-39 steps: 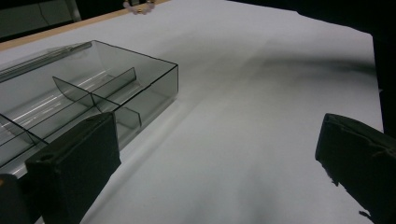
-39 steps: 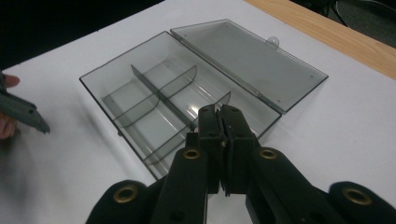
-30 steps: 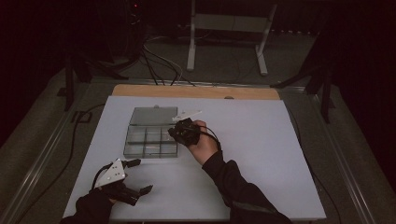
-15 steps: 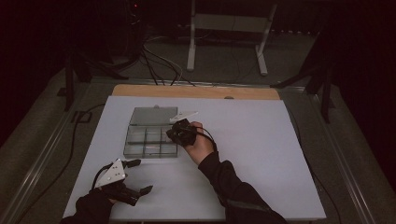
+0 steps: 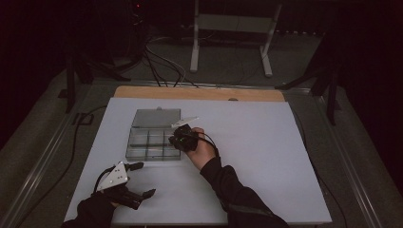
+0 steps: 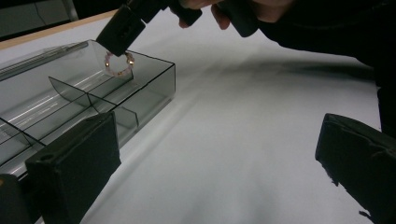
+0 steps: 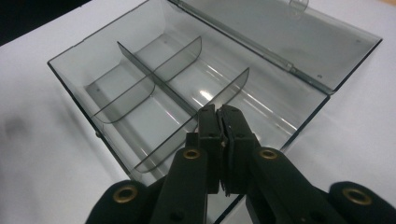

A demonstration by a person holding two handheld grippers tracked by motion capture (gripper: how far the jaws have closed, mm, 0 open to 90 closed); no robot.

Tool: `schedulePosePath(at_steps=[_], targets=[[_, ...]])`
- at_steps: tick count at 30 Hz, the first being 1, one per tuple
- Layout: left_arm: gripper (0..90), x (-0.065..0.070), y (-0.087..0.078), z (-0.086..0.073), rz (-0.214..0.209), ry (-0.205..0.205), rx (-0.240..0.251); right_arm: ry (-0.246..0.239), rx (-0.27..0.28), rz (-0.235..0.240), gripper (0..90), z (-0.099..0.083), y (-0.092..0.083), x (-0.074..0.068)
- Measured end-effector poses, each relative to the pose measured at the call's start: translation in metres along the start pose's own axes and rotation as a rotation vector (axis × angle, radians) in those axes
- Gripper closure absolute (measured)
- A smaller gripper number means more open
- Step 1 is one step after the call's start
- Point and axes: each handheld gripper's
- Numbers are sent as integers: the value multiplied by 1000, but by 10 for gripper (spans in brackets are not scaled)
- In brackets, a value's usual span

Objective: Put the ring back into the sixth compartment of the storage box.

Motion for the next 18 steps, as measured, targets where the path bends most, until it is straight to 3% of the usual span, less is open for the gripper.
schedulePosePath(at_steps=[11, 18], targets=[[8, 0, 0, 0, 0, 1, 3, -3, -37, 18, 873, -4, 10, -3], [8, 0, -1, 0, 3, 1, 3, -6, -15, 29, 866, -2, 8, -4]])
Point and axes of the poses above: each handheld gripper's, and its own axes: y roughly forward along the jaws, z roughly out of its top, x roughly to its right, and after that the axes turned 5 degrees about -y, right-handed
